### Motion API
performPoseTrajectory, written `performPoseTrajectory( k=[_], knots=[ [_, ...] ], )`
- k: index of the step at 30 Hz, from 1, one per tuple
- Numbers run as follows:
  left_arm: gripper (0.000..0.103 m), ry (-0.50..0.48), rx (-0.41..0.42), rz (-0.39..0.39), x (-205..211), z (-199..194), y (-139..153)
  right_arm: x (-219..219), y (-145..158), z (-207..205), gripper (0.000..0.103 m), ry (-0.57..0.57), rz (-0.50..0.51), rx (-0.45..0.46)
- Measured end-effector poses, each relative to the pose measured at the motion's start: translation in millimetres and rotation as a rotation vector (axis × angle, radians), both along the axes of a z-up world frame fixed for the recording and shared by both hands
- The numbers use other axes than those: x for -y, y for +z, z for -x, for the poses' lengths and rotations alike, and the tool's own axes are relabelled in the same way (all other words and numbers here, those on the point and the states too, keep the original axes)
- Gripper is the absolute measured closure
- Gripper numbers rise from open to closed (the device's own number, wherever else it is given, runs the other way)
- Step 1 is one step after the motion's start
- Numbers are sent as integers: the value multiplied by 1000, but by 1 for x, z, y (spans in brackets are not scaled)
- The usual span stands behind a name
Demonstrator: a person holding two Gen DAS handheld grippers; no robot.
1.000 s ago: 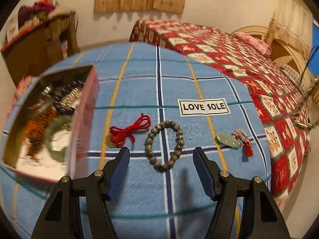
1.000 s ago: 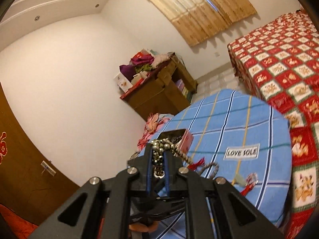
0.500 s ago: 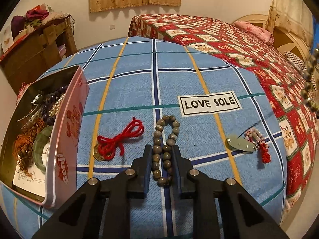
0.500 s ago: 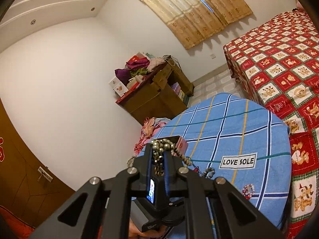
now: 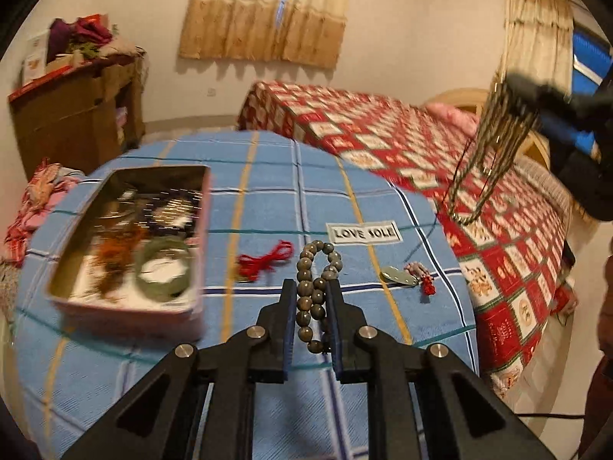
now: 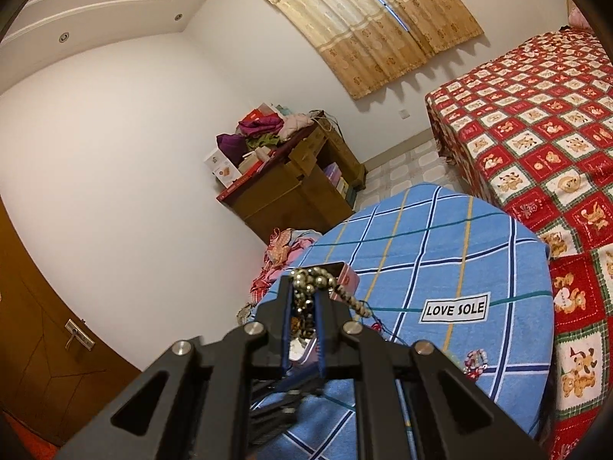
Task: Organize jewelry
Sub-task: 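Grasp the wooden bead bracelet with the left gripper while the right gripper holds the chain, then lower the wooden bracelet and gold chain into the tin and open both grippers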
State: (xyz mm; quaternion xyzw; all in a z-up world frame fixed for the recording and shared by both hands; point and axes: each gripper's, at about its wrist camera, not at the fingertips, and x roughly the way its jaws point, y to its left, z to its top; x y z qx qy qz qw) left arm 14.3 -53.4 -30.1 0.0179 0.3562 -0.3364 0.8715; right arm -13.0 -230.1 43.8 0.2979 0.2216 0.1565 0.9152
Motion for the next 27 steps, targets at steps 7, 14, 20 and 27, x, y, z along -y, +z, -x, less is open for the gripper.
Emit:
performPoseTrajectory(
  k=[7, 14, 20, 27],
  knots=[
    [88, 103, 21, 12, -51, 7, 8, -19, 4, -1, 90, 39, 21, 5],
    [88, 233, 66, 23, -89, -5, 23, -44, 14, -18, 90, 110, 25, 32],
    [88, 312, 133, -1, -99, -25, 38, -67, 27, -45, 90, 158, 10, 78],
    [88, 337, 149, -37, -99, -50, 27, -100, 10, -83, 90, 223, 4, 47]
  ],
)
